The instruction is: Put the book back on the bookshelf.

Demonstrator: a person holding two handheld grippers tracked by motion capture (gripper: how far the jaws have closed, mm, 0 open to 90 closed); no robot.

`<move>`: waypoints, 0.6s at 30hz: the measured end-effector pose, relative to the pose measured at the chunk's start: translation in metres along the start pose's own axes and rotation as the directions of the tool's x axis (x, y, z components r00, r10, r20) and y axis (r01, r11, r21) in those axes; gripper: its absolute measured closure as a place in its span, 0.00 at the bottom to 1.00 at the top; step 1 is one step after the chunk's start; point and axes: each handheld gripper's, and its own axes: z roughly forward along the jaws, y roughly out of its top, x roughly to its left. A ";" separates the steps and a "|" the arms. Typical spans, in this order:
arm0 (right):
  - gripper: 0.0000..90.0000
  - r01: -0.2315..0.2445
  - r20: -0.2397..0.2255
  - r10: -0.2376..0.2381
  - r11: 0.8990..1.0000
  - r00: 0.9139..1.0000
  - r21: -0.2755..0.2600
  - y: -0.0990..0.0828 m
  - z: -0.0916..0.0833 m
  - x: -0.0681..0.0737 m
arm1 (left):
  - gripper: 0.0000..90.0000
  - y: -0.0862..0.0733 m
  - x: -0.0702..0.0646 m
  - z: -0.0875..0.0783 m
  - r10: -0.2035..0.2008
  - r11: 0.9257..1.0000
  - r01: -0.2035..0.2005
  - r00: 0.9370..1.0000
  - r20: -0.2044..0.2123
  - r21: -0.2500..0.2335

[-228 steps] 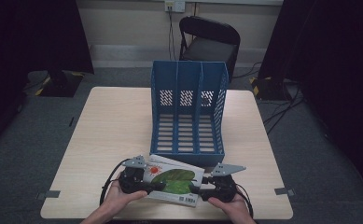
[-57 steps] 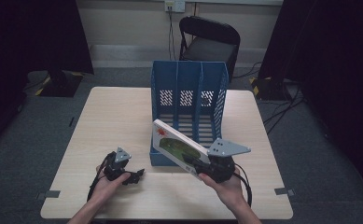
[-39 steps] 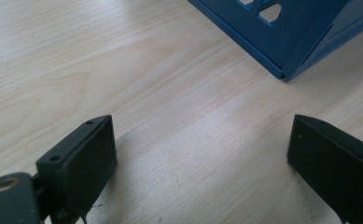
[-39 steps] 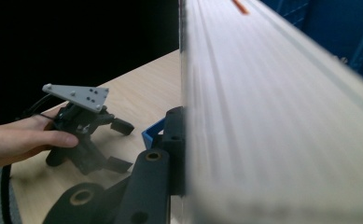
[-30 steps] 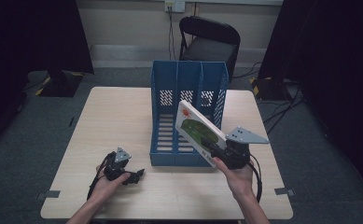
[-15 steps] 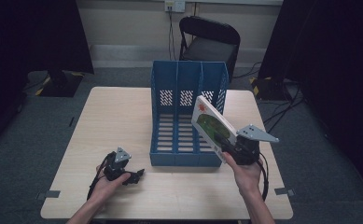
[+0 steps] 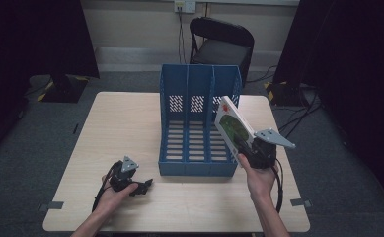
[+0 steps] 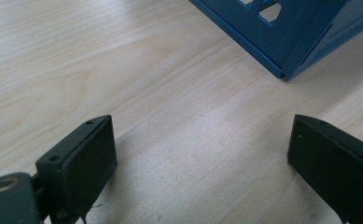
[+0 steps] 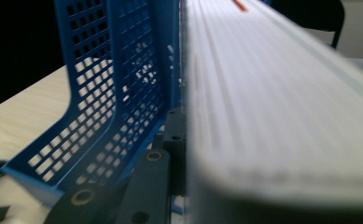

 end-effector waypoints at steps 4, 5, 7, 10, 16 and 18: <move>0.85 -0.018 0.029 0.018 1.000 0.999 -0.001 0.002 0.016 -0.002 | 0.08 0.000 0.000 0.000 0.000 1.000 0.000 1.000 0.000 0.000; 0.85 -0.022 0.035 0.022 1.000 0.999 0.000 0.002 0.018 -0.002 | 0.08 0.000 0.000 0.000 0.000 1.000 0.000 1.000 0.000 0.001; 0.85 -0.024 0.043 0.023 1.000 0.999 0.002 0.002 0.022 -0.002 | 0.08 0.000 0.000 0.000 0.000 1.000 0.000 1.000 0.000 0.000; 0.85 -0.047 0.071 0.045 0.999 0.996 0.020 -0.001 0.035 -0.002 | 0.08 0.000 0.000 0.000 0.003 1.000 -0.003 1.000 0.003 0.002; 0.85 -0.044 0.083 0.041 0.998 0.996 0.037 -0.007 0.051 0.001 | 0.08 0.000 0.000 0.000 0.003 1.000 -0.003 1.000 0.003 0.002; 0.85 -0.038 0.087 0.034 0.998 0.996 0.045 -0.010 0.056 0.002 | 0.08 0.000 0.000 0.000 0.006 1.000 -0.006 1.000 0.003 0.003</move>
